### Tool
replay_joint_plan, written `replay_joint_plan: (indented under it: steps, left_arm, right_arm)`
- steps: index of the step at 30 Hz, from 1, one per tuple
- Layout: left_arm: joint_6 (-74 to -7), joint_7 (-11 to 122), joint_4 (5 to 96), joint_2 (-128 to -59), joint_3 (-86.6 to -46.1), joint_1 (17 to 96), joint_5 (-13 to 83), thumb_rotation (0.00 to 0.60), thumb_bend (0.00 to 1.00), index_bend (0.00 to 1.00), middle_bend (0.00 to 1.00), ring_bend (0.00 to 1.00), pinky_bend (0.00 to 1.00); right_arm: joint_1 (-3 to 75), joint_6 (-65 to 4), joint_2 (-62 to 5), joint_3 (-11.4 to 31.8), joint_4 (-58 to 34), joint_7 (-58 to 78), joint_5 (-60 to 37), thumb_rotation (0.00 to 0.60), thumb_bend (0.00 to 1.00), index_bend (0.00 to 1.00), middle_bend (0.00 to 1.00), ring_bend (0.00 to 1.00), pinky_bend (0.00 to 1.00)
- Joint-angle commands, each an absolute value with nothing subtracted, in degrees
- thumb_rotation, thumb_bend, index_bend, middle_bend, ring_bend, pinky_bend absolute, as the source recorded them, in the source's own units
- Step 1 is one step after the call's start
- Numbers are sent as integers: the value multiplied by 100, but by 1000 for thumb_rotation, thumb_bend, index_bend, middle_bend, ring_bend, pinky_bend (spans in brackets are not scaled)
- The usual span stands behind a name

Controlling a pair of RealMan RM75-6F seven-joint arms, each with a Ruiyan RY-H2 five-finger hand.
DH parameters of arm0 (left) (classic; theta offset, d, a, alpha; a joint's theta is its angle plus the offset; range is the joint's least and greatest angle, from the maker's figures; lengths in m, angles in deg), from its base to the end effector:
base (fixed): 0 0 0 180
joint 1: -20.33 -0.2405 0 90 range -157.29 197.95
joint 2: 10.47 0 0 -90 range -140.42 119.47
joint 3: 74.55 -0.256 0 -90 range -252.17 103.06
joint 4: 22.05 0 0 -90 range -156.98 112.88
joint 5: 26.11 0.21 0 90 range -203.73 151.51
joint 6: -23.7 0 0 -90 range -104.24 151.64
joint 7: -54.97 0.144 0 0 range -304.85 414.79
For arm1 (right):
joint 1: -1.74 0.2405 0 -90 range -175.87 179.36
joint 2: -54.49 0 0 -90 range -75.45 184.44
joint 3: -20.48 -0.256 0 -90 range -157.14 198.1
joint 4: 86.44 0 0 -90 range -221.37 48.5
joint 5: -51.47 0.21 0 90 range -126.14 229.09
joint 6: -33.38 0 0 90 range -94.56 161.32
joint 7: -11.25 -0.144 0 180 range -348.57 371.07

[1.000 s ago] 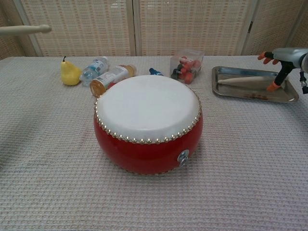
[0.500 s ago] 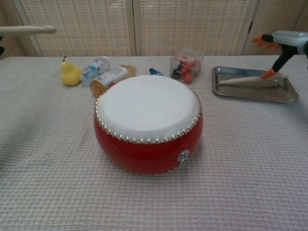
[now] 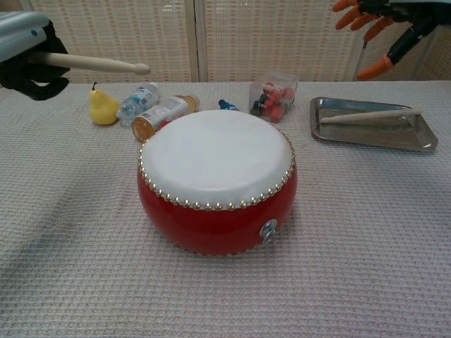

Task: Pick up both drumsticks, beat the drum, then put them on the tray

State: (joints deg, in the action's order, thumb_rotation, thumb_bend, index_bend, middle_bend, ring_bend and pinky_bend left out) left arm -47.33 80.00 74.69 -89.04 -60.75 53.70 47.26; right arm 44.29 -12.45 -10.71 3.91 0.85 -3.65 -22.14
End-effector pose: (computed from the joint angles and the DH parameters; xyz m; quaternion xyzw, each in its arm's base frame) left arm -0.1494 0.3243 0.0763 -0.6780 -0.2834 -0.4489 0.5084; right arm -0.1594 -0.3947 0.1234 0.6856 -0.4361 0.4436 0.3781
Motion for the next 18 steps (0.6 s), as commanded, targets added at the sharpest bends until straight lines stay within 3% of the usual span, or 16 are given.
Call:
replay_joint_plan:
  steps: [1, 9, 18]
  left_arm:
    - [-4568, 8216, 7546, -9030, -5997, 5549, 4553, 600, 860, 1000, 1000, 1000, 1000]
    - [-4178, 8919, 7574, -9423, -5814, 6081, 3957, 600, 859, 1000, 1000, 1000, 1000]
    - [-4084, 9220, 7613, -9687, -5683, 6371, 3188, 600, 858, 1000, 1000, 1000, 1000]
  right_arm:
    - [4303, -1432, -331, 209, 1191, 82, -1862, 600, 107, 74, 138, 87, 201]
    - [4537, -1476, -421, 205, 2269, 823, -1073, 600, 103, 192, 186, 125, 204]
    - [5214, -2079, -1229, 339, 2794, 2587, 260, 600, 102, 352, 229, 150, 205]
